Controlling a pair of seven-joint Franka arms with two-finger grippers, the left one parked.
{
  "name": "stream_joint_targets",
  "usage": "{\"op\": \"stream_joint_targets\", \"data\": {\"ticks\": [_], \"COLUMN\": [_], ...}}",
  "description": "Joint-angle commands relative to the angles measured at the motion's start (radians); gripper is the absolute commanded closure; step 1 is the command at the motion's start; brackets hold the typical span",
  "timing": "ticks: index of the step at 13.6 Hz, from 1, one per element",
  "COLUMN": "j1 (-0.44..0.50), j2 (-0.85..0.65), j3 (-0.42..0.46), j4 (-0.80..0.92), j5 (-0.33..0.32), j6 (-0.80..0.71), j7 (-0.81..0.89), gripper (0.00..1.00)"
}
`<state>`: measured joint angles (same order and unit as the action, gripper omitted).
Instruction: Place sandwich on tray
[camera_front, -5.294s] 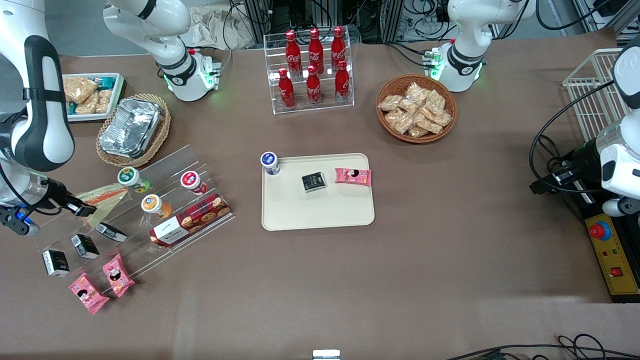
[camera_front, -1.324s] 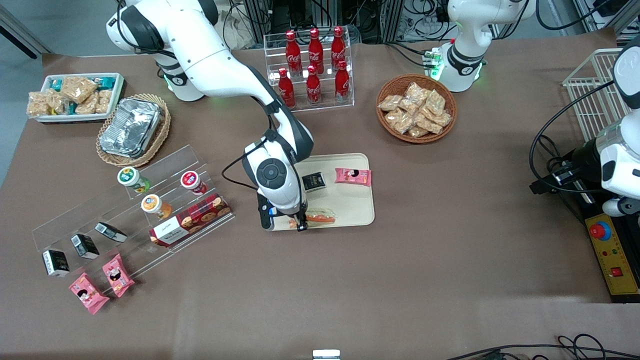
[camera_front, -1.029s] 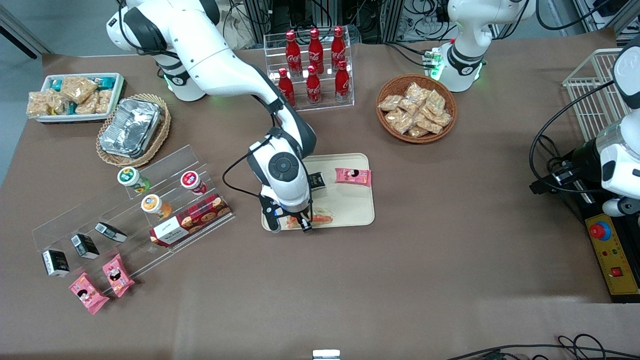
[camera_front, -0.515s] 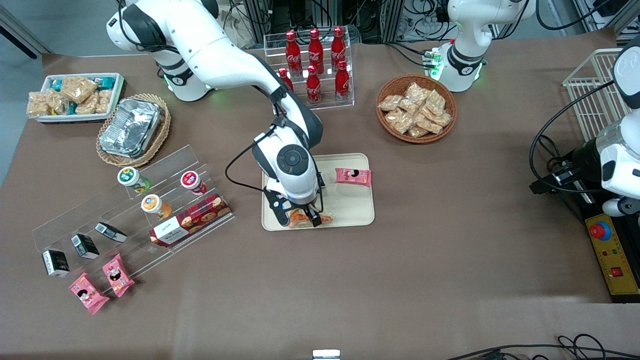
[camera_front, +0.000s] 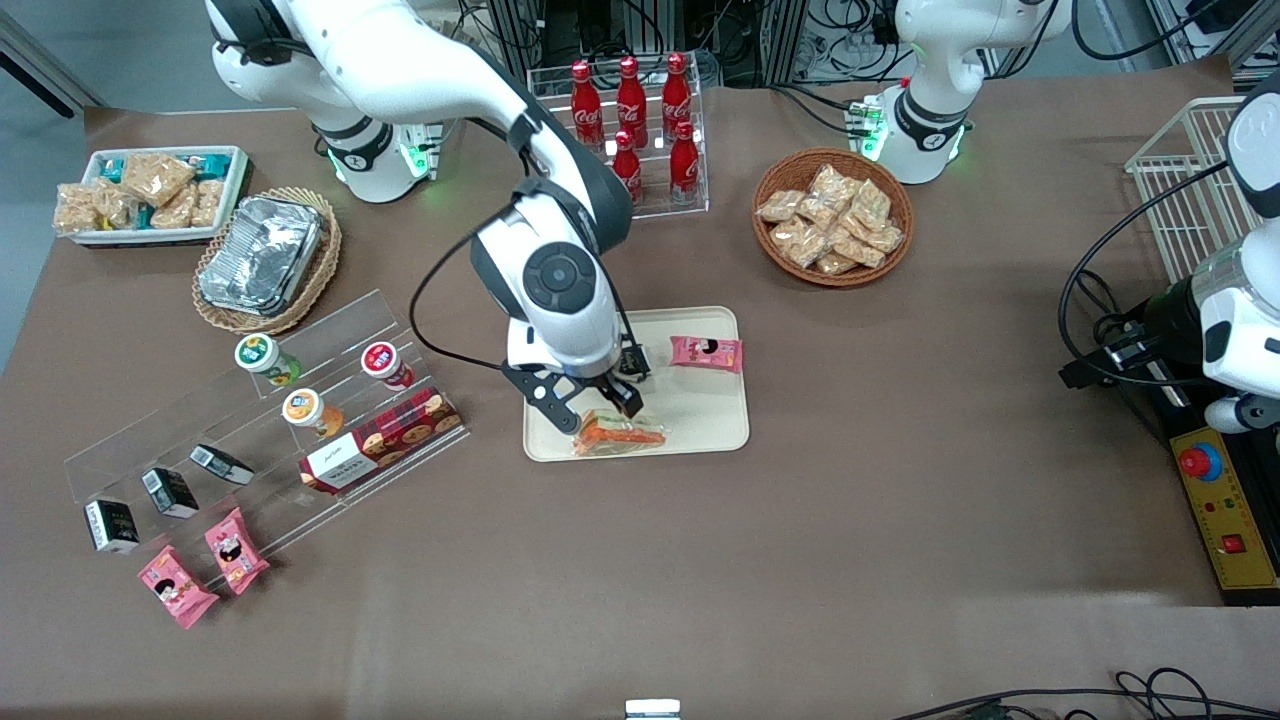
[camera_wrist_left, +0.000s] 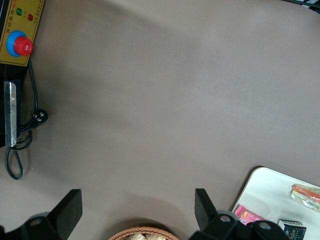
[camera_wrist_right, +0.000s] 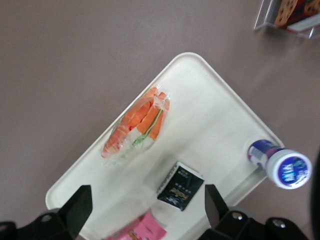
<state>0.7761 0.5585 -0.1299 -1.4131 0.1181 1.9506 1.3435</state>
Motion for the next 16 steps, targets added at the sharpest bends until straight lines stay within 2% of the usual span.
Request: {"op": "stream_joint_targets", "data": {"ticks": [1, 4, 6, 9, 12, 16], "j1": [-0.023, -0.076, -0.106, -0.132, -0.243, -0.428], "j2": [-0.106, -0.225, -0.288, -0.373, -0.425, -0.488], "j3": [-0.005, -0.005, -0.005, 0.006, 0.015, 0.016], "j4": [-0.049, -0.112, -0.122, -0.191, -0.211, -0.210], "j5": [0.019, 0.011, 0.002, -0.153, -0.159, -0.158], "j6": [-0.071, -0.120, -0.156, -0.156, -0.150, -0.159], "j7": [-0.192, -0.467, -0.552, -0.668, -0.869, -1.249], "gripper": [0.00, 0.00, 0.00, 0.00, 0.00, 0.00]}}
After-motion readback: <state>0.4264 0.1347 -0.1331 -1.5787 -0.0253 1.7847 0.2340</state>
